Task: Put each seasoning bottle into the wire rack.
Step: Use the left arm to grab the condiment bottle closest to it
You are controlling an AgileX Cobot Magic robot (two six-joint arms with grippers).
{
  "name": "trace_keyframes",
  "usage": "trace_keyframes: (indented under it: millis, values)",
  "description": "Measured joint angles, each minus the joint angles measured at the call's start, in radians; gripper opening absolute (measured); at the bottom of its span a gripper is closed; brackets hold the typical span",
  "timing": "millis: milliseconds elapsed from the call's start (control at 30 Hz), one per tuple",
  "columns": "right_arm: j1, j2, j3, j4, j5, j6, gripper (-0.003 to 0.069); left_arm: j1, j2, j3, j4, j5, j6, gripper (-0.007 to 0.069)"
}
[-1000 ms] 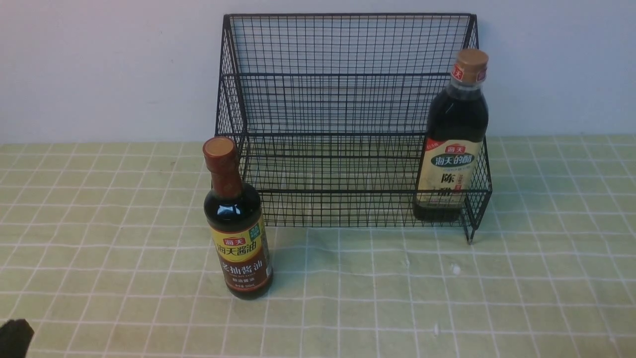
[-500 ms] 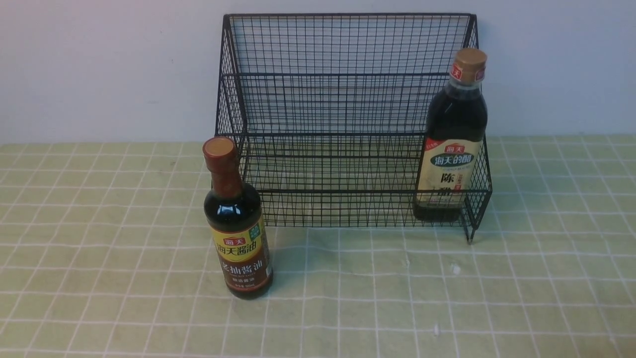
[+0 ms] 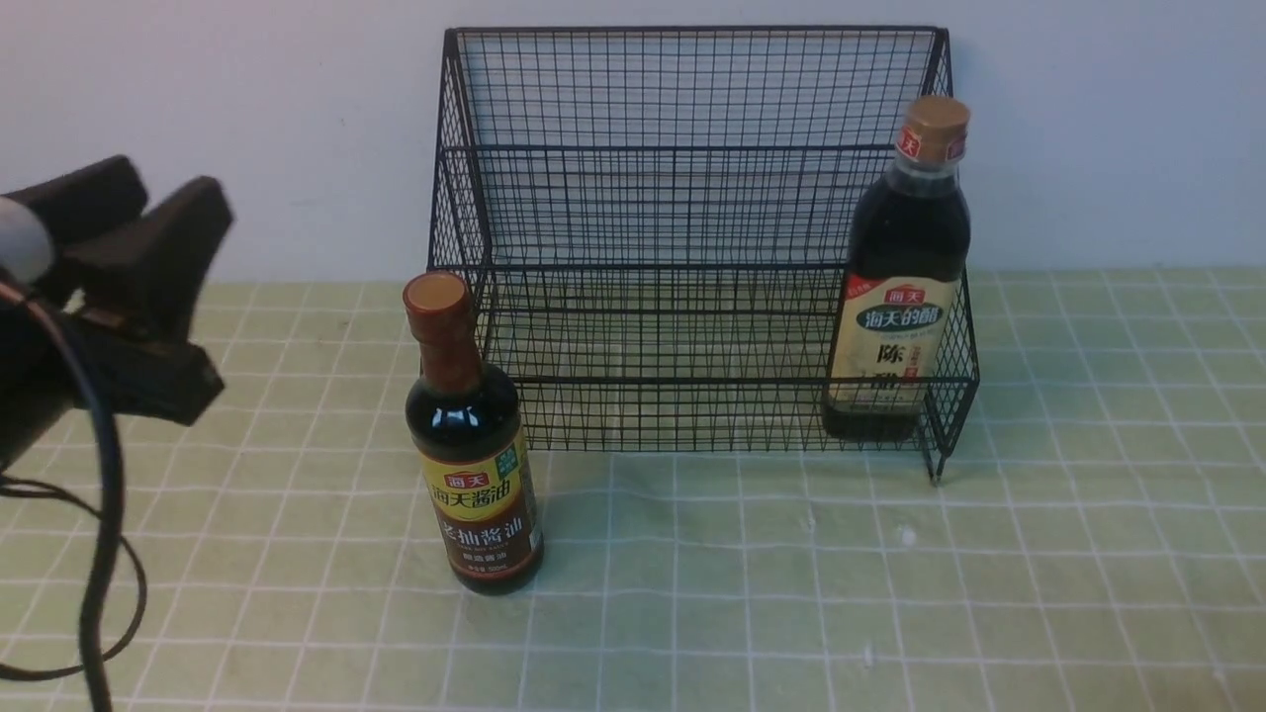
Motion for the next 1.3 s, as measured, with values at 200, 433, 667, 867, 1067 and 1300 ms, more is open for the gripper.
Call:
trace_keyframes:
  millis: [200, 433, 667, 867, 1067, 1300]
  values:
    - [0.0, 0.0, 0.0, 0.0, 0.0, 0.0, -0.0013, 0.0, 0.218, -0.093, 0.176, -0.115, -0.126, 0.0542]
    - [0.0, 0.0, 0.0, 0.0, 0.0, 0.0, -0.0013, 0.0, 0.335, -0.115, 0.195, -0.298, -0.125, 0.0585]
    - [0.0, 0.0, 0.0, 0.0, 0.0, 0.0, -0.0013, 0.0, 0.415, -0.115, 0.195, -0.353, -0.112, 0.0584]
    - [0.0, 0.0, 0.0, 0.0, 0.0, 0.0, -0.0013, 0.0, 0.48, -0.115, 0.195, -0.391, -0.111, 0.0584]
    - [0.0, 0.0, 0.0, 0.0, 0.0, 0.0, -0.0013, 0.0, 0.524, -0.118, 0.212, -0.408, -0.103, 0.0584]
    - [0.0, 0.0, 0.0, 0.0, 0.0, 0.0, -0.0013, -0.015, 0.574, -0.123, 0.238, -0.421, -0.093, 0.0584]
